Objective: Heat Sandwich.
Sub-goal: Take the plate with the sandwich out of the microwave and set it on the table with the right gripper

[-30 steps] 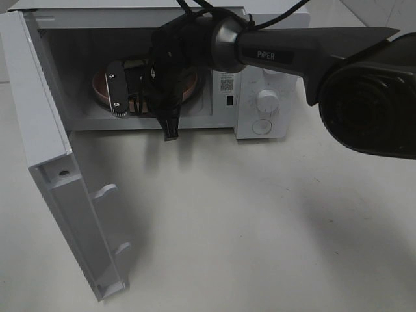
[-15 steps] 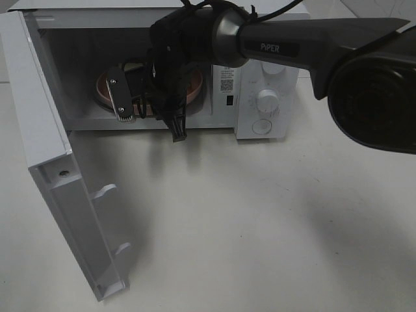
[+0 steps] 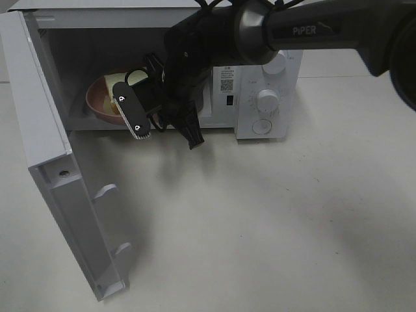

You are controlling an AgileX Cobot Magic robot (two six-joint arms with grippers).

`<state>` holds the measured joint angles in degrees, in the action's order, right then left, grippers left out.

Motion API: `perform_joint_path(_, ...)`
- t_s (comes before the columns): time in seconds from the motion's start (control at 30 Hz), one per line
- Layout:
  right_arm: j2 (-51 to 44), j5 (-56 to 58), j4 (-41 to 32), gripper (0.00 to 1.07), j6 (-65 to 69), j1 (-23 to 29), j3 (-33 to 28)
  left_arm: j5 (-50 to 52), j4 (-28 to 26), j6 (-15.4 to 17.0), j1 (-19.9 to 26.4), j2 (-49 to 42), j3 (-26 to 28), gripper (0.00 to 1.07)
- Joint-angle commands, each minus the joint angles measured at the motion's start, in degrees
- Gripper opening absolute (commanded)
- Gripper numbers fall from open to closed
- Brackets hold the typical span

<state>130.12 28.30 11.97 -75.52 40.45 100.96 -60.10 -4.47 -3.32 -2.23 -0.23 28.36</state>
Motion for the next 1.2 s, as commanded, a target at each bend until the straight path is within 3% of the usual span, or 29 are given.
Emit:
perform_joint_path(0.03, -4.2, -5.6, -1.0, 0.0, -5.1, -0.6, -4.7, 0.7, -0.1, 0.0, 0.2, -1.2, -0.2, 0.98)
perform_joint_path(0.7, -15.2, -8.5, -15.6, 0.0, -22.7, -2.8, -18.4, 0.7, -0.1, 0.0, 0.2, -1.2, -0.2, 0.98)
perform_joint_path(1.2, -25.7, -11.4, -18.0, 0.0, -23.8, -2.8, -31.6, 0.7, -0.1, 0.0, 0.2, -1.2, -0.2, 0.98)
